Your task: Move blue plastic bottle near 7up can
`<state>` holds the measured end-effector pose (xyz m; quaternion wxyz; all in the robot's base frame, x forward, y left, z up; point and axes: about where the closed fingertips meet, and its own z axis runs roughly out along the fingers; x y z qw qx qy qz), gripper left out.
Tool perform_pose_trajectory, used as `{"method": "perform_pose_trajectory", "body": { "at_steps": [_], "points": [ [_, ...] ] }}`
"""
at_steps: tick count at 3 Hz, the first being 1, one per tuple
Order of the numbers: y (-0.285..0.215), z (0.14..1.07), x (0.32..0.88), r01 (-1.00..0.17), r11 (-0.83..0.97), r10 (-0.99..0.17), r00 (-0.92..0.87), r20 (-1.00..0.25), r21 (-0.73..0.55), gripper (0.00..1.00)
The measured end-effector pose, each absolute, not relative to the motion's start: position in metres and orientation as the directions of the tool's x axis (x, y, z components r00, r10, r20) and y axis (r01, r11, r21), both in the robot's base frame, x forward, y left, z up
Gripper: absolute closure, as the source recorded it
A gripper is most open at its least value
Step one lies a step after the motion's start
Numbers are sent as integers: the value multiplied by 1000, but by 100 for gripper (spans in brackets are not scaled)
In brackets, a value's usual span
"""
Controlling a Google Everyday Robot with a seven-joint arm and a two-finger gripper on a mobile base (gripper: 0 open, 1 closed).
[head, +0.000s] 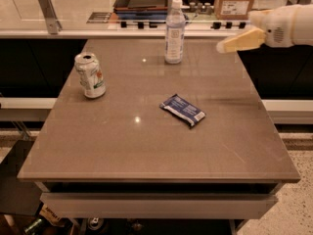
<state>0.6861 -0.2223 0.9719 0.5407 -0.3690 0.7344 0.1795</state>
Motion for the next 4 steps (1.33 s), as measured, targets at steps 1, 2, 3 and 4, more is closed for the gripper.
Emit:
{"method": "perform_pose_trajectory", "body": {
  "at_steps": [1, 2, 3, 4],
  "points": [
    [-188, 971, 704, -754, 644, -341, -133, -931, -128, 0],
    [-164, 964, 727, -766, 629, -334, -115, -935, -130, 0],
    [-152, 955, 750, -764, 632, -316, -103, -943, -128, 0],
    [-146, 929, 793, -762, 638, -278, -87, -957, -116, 0]
  ]
}}
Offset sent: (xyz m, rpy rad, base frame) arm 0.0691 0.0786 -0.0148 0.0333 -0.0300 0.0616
